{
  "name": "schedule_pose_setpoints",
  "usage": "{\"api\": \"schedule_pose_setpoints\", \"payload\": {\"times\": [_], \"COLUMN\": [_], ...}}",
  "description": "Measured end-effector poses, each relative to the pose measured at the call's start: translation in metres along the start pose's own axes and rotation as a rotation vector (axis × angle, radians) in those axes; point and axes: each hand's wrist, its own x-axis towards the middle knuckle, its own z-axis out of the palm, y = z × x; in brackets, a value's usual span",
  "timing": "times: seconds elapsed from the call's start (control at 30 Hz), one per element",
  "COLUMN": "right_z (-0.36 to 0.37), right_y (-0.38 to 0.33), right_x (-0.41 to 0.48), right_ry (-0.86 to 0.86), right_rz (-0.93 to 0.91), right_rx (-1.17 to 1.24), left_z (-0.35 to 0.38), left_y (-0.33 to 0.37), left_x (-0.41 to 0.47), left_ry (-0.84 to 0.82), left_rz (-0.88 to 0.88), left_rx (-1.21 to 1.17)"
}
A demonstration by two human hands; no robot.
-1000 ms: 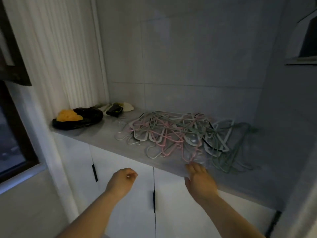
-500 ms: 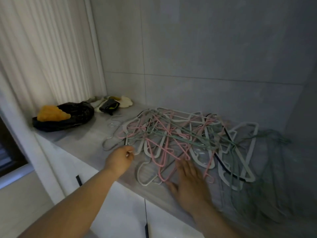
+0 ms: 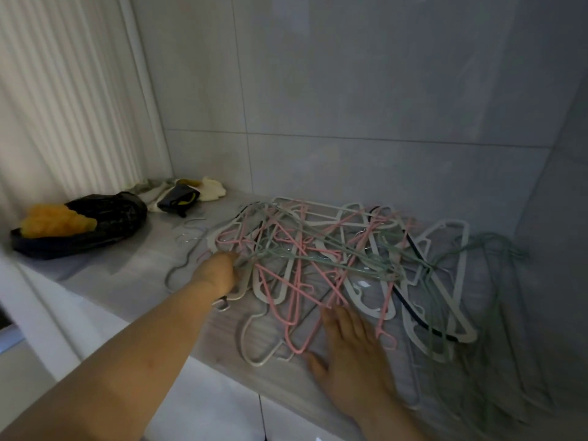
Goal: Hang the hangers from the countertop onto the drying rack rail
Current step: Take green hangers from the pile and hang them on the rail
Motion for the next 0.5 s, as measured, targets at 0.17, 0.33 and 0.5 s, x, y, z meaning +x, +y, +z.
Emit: {"api": "schedule_pose_setpoints", "payload": {"times": [0.17, 0.33, 0.5], "right_z": [0.003, 0.000, 0.001], "right_y": [-0.002, -0.002, -0.001], "right_x": [0.002, 0.001, 0.000], "right_ry": [0.021, 0.036, 0.048], "right_rz": [0.005, -0.013, -0.031], "right_rx": [0.013, 0.015, 0.013], "left_z": [-0.017, -0.027, -0.030], "left_y": [-0.002, 0.004, 0.002], "left_x": [0.001, 0.001, -0.001], "left_ry": [-0.070, -0.161, -0.098], "left_rz": [-0.008, -0.086, -0.136], "left_rx": [0.011, -0.076, -0.189]}}
